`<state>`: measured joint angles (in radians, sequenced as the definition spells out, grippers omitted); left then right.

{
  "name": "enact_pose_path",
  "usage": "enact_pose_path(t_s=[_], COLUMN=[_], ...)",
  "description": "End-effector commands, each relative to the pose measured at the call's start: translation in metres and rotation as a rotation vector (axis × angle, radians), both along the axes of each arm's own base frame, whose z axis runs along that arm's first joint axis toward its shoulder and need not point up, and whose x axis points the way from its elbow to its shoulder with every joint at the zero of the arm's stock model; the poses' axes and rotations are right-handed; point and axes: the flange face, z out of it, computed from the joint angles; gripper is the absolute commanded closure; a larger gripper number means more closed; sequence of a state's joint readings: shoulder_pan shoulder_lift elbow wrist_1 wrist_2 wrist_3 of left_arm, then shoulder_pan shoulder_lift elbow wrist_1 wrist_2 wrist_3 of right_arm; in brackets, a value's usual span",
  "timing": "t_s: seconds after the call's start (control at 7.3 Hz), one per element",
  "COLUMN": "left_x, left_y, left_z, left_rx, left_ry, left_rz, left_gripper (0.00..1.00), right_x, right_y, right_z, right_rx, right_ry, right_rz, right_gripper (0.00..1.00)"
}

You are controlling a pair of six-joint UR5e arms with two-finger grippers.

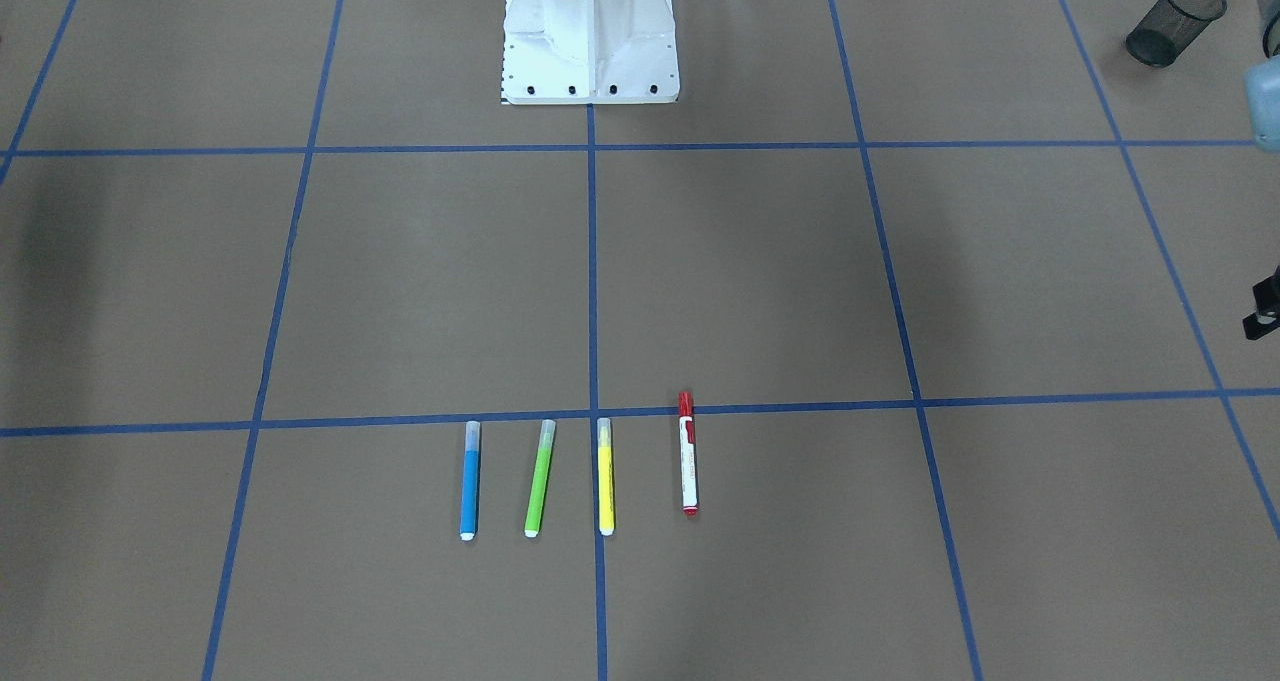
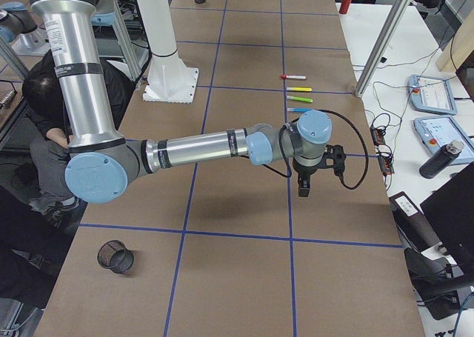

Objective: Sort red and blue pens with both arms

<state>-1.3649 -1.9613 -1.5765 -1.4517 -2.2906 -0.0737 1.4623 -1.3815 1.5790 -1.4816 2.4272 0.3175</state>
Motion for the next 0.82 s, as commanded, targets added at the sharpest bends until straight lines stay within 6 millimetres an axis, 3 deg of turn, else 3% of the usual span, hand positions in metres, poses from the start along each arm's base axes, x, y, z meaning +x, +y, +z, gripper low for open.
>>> enact_pose_path(t_s=[0.0, 0.14, 0.41, 0.55, 0.68], left_x=[0.096, 0.155, 0.222, 0.247, 0.298], left_y=[-0.032, -0.044, -0.069, -0.075, -0.068], left_z=[-0.079, -0.111, -0.168, -0.182, -0.185], left_rx=[-0.041, -0.089, -0.11, -0.064, -0.048], left_ry=[0.031, 0.043, 0.061, 0.092, 0.105], left_rz=[0.002, 0.005, 0.017, 0.028, 0.058], left_gripper=[0.0, 0.0, 0.0, 0.0, 0.0], right_x=[-0.03, -0.039, -0.052, -0.062, -0.077], right_y=[-0.007, -0.007, -0.005, -0.004, -0.007], right_z=[-0.015, -0.019, -0.029, -0.032, -0.044], right_rx=[0.029, 0.039, 0.065, 0.063, 0.078], right_ry=[-0.003, -0.004, 0.001, -0.005, -0.011], right_rz=[-0.046, -0.062, -0.084, -0.103, -0.125], right_gripper=[0.0, 0.0, 0.0, 0.0, 0.0])
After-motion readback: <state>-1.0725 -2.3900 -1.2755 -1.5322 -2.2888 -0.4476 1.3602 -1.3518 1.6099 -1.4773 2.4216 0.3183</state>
